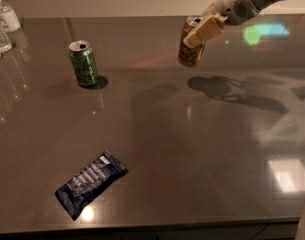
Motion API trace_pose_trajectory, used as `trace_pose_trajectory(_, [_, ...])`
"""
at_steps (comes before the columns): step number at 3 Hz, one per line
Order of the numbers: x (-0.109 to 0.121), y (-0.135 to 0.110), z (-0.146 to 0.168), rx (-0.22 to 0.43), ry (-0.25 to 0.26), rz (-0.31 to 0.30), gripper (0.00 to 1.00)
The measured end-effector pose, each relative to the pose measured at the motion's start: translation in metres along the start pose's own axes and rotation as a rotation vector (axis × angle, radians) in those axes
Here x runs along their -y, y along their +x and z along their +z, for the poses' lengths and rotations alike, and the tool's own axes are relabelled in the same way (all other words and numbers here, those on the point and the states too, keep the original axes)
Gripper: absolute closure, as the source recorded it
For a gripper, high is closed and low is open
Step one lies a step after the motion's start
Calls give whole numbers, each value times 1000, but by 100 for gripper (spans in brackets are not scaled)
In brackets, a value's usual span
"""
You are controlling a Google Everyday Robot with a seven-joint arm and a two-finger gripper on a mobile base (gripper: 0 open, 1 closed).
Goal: Pick orange can
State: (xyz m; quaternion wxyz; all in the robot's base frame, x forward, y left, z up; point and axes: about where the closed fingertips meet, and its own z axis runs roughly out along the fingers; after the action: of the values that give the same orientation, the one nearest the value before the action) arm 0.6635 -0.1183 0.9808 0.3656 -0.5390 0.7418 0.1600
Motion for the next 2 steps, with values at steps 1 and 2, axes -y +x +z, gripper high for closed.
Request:
trace_pose_trajectory(1, [-15,-33,-30,26,-18,-66,100])
trace_pose_trajectory(2, [-27,-55,-53,27,-32,-123,100])
